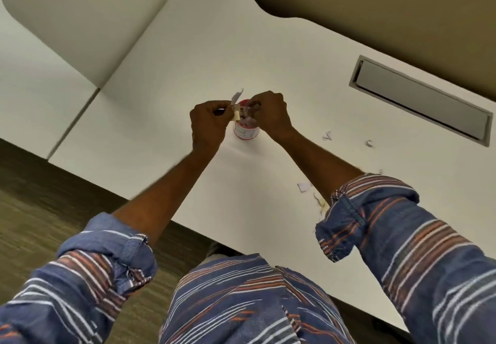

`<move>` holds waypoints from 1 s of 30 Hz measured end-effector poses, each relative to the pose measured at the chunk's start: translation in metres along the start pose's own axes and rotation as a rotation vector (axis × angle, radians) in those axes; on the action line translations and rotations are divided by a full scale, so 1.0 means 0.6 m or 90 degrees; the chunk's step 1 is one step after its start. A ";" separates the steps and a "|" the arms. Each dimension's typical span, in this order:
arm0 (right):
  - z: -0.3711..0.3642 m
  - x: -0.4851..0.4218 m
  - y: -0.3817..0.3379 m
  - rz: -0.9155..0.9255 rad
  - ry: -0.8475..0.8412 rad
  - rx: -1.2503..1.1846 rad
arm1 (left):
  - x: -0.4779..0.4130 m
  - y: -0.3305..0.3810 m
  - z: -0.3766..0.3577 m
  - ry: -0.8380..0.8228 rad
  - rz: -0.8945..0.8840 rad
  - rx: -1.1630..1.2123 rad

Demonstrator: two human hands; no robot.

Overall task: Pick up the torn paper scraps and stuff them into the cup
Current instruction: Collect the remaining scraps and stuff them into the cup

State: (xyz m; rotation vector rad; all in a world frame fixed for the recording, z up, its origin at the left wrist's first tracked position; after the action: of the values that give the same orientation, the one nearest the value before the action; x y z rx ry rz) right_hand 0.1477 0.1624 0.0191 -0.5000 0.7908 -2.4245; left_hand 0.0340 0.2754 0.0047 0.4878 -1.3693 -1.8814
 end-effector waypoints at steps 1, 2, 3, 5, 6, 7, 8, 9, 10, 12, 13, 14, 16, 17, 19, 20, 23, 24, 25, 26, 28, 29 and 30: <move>-0.007 -0.004 -0.006 -0.002 -0.018 0.025 | -0.002 0.001 0.001 -0.012 -0.008 -0.004; -0.012 -0.006 -0.011 -0.009 -0.031 0.045 | -0.003 0.003 0.001 -0.026 -0.021 -0.011; -0.016 -0.009 -0.015 -0.021 -0.045 0.057 | -0.005 0.006 0.003 -0.039 -0.034 -0.020; -0.019 -0.018 -0.021 -0.043 -0.079 0.064 | -0.010 0.010 0.004 -0.062 -0.050 -0.035; -0.016 -0.021 -0.023 -0.050 -0.098 0.061 | -0.012 0.010 0.004 -0.073 -0.056 -0.043; -0.009 -0.024 -0.024 -0.058 -0.114 0.052 | -0.015 0.009 0.003 -0.085 -0.062 -0.054; 0.000 -0.028 -0.025 -0.065 -0.125 0.045 | -0.019 0.008 0.003 -0.097 -0.066 -0.070; 0.011 -0.032 -0.025 -0.066 -0.128 0.041 | -0.023 0.008 0.001 -0.109 -0.071 -0.089; 0.023 -0.034 -0.024 -0.064 -0.122 0.036 | -0.027 0.008 -0.003 -0.120 -0.073 -0.110; 0.049 -0.036 -0.020 -0.071 -0.099 0.003 | -0.035 0.011 -0.012 -0.146 -0.074 -0.156; 0.059 -0.036 -0.016 -0.073 -0.091 -0.017 | -0.040 0.012 -0.017 -0.161 -0.073 -0.178; 0.066 -0.035 -0.014 -0.068 -0.088 -0.030 | -0.044 0.014 -0.023 -0.176 -0.071 -0.194; 0.072 -0.032 -0.012 -0.046 -0.087 -0.030 | -0.051 0.018 -0.035 -0.204 -0.064 -0.210; 0.070 -0.030 -0.012 -0.035 -0.084 -0.023 | -0.054 0.021 -0.040 -0.213 -0.063 -0.215; 0.060 -0.025 -0.010 -0.026 -0.073 0.001 | -0.056 0.026 -0.049 -0.223 -0.072 -0.219; 0.053 -0.021 -0.008 -0.026 -0.064 0.020 | -0.056 0.028 -0.052 -0.223 -0.078 -0.216; 0.038 -0.008 0.004 -0.025 -0.037 0.077 | -0.053 0.030 -0.060 -0.213 -0.095 -0.201; 0.035 -0.005 0.009 -0.021 -0.026 0.096 | -0.052 0.030 -0.062 -0.209 -0.097 -0.193; 0.033 -0.002 0.012 -0.018 -0.016 0.112 | -0.051 0.029 -0.063 -0.205 -0.097 -0.184; 0.031 0.000 0.014 -0.016 -0.008 0.125 | -0.050 0.028 -0.063 -0.201 -0.098 -0.175; 0.026 0.001 0.016 -0.012 -0.002 0.150 | -0.049 0.026 -0.061 -0.187 -0.100 -0.150; 0.023 0.002 0.015 -0.009 -0.003 0.164 | -0.048 0.026 -0.060 -0.178 -0.100 -0.132; 0.019 0.003 0.014 -0.005 -0.005 0.177 | -0.046 0.026 -0.059 -0.166 -0.097 -0.108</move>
State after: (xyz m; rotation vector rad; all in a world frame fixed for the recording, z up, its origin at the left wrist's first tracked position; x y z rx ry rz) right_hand 0.1549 0.1506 0.0231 -0.4025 0.4389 -2.4852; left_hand 0.0812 0.2709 0.0035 0.2746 -1.3513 -2.2264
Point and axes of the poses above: each hand's wrist, its own x-axis away from the middle knuckle, its own z-axis out of the back of the hand, y = z × x, the point moved 3 cm from there along -x, towards the middle knuckle, and after that the axes turned 2 degrees about z, right-handed, at the moved point
